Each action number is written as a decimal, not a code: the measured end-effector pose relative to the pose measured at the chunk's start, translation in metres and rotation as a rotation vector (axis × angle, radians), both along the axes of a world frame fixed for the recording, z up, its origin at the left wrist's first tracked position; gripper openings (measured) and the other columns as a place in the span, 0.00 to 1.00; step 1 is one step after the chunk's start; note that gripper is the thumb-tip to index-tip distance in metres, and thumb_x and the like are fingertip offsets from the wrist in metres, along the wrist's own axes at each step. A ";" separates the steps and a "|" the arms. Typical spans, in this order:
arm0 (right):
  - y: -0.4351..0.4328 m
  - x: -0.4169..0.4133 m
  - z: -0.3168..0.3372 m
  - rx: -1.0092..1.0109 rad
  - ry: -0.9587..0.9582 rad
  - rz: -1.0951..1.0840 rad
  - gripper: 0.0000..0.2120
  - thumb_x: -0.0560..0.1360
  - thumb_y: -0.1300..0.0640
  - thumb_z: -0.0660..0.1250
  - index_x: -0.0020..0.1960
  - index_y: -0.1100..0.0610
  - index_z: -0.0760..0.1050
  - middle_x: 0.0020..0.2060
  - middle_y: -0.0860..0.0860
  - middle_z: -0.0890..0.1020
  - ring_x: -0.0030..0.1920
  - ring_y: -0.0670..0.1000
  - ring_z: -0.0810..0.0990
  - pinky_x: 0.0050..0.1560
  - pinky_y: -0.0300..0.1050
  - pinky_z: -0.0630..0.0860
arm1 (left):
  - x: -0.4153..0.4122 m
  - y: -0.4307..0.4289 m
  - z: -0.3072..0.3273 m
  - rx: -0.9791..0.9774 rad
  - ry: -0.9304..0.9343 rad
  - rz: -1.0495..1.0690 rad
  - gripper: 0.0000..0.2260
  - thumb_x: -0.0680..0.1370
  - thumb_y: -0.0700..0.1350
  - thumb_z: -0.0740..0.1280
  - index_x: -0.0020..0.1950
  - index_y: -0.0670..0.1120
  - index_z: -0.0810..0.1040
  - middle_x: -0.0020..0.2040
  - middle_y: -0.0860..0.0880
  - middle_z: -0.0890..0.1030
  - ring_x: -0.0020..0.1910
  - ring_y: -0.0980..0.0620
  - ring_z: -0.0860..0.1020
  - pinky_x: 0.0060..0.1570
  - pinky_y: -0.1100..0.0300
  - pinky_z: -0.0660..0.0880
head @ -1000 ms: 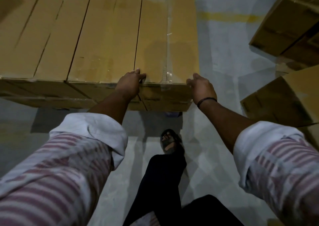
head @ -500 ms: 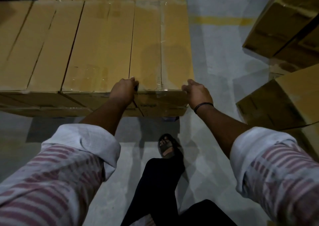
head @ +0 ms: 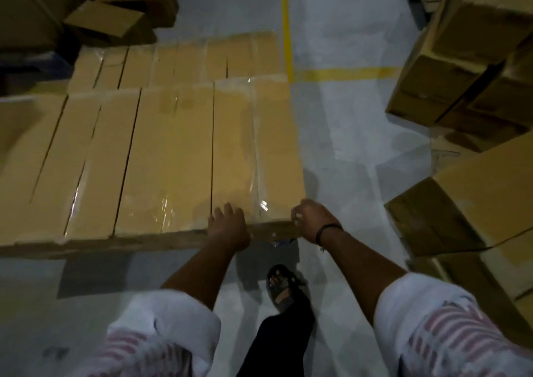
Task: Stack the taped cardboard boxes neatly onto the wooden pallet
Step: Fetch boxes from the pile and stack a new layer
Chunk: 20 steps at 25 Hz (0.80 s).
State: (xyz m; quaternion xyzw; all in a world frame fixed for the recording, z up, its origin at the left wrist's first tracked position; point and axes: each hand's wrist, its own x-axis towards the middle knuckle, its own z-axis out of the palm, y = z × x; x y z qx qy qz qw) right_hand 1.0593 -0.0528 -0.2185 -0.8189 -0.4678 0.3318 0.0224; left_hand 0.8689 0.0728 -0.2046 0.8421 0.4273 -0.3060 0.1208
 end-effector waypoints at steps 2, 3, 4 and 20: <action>-0.001 0.017 0.022 -0.033 0.068 -0.075 0.16 0.82 0.55 0.63 0.67 0.56 0.77 0.68 0.57 0.74 0.67 0.60 0.74 0.68 0.51 0.72 | 0.028 -0.014 0.015 -0.050 -0.069 -0.011 0.35 0.77 0.62 0.69 0.77 0.47 0.63 0.80 0.39 0.59 0.76 0.34 0.62 0.71 0.41 0.68; -0.001 0.031 0.039 -0.044 0.084 -0.127 0.19 0.82 0.53 0.63 0.71 0.55 0.74 0.71 0.56 0.73 0.69 0.59 0.73 0.69 0.51 0.71 | 0.048 -0.020 0.027 -0.076 -0.113 -0.041 0.34 0.77 0.62 0.67 0.78 0.48 0.63 0.80 0.40 0.60 0.75 0.35 0.64 0.70 0.42 0.69; -0.001 0.044 0.055 -0.052 0.098 -0.169 0.21 0.81 0.52 0.64 0.73 0.55 0.72 0.72 0.56 0.72 0.70 0.58 0.72 0.71 0.51 0.70 | 0.067 -0.026 0.039 -0.097 -0.156 -0.078 0.33 0.78 0.62 0.66 0.78 0.48 0.63 0.79 0.40 0.62 0.75 0.36 0.65 0.69 0.43 0.70; -0.156 0.187 0.160 0.215 0.050 -1.048 0.16 0.81 0.53 0.63 0.66 0.55 0.80 0.62 0.55 0.82 0.60 0.57 0.80 0.61 0.48 0.76 | 0.303 -0.076 0.128 -0.277 -0.373 -0.541 0.28 0.81 0.66 0.61 0.73 0.49 0.75 0.68 0.47 0.80 0.65 0.45 0.77 0.64 0.52 0.75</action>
